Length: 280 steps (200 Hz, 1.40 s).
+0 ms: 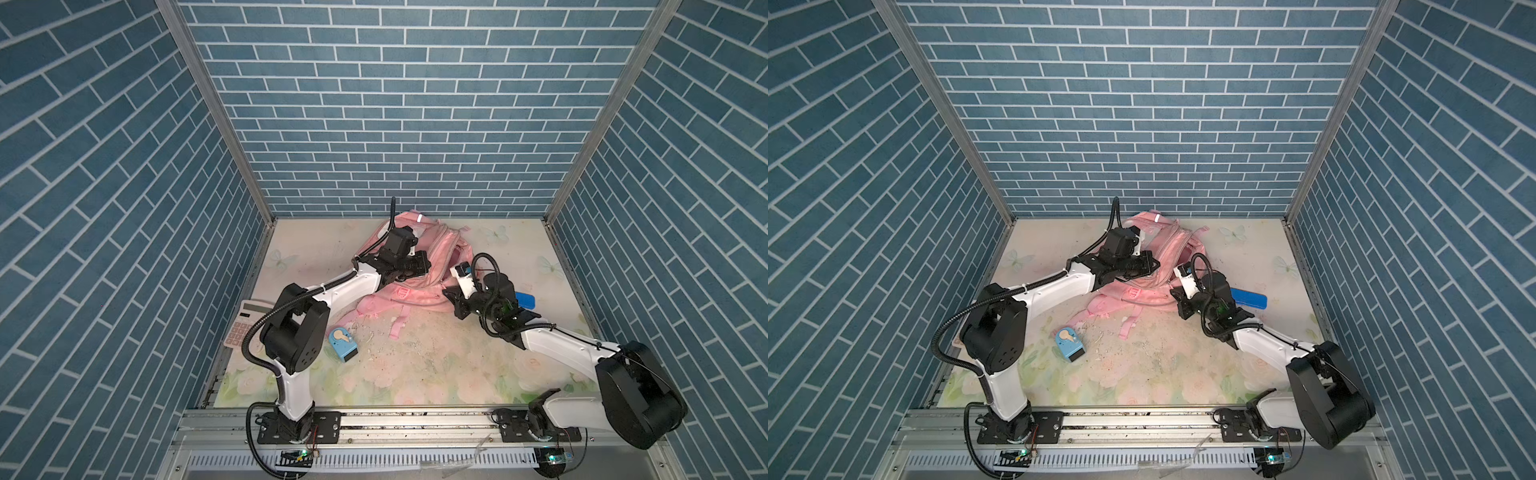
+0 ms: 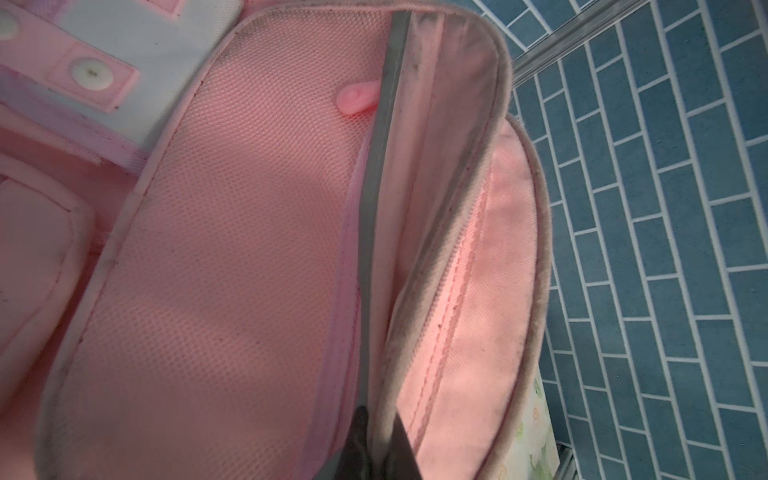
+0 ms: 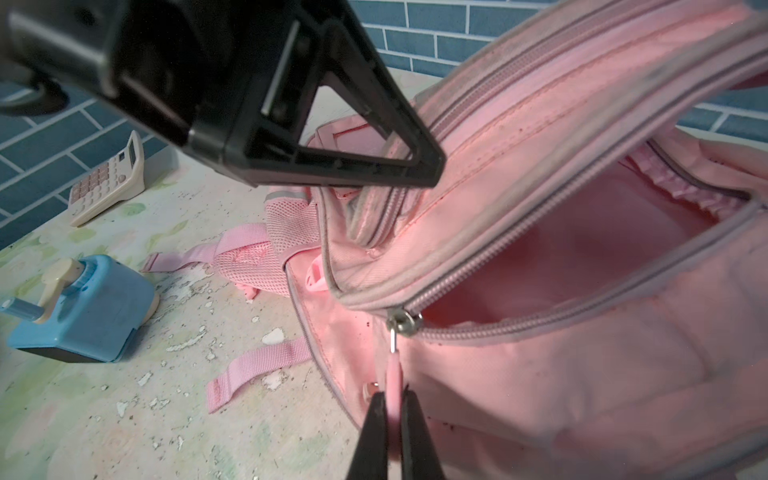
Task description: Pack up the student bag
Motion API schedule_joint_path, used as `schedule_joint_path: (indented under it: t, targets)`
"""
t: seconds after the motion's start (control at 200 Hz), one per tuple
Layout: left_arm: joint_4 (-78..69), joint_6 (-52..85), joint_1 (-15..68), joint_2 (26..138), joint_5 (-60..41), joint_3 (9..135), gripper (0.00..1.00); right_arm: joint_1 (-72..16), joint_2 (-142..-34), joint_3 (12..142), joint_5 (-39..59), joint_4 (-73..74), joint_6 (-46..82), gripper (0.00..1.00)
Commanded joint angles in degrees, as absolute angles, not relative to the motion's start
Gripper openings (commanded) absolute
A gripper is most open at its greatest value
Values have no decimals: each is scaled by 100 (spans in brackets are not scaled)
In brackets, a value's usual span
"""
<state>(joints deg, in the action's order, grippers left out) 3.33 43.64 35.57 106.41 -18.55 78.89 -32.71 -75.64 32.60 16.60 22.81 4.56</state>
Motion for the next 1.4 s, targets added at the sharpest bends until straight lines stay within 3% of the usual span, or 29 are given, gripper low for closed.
schedule_joint_path:
  t: [0.0, 0.475, 0.755, 1.045, 1.395]
  targets:
    - [-609, 4577, 3440, 10596, -1777, 8270, 0, -3619, -7447, 2954, 1738, 3124, 527, 0]
    - [-1037, 5452, 3575, 10344, -1624, 8343, 0, -4177, -8081, 3339, -125, 3225, 716, 0]
    - [-1143, 5950, 3685, 9684, -1344, 7684, 0, -3429, -7826, 3279, 580, 3217, 539, 0]
    - [-1399, 6300, 3785, 9989, -1432, 7973, 0, -3071, -7726, 3471, 948, 2921, 324, 0]
    - [-1252, 5907, 3710, 10583, -1395, 8903, 0, -3496, -7532, 3067, 587, 3396, 337, 0]
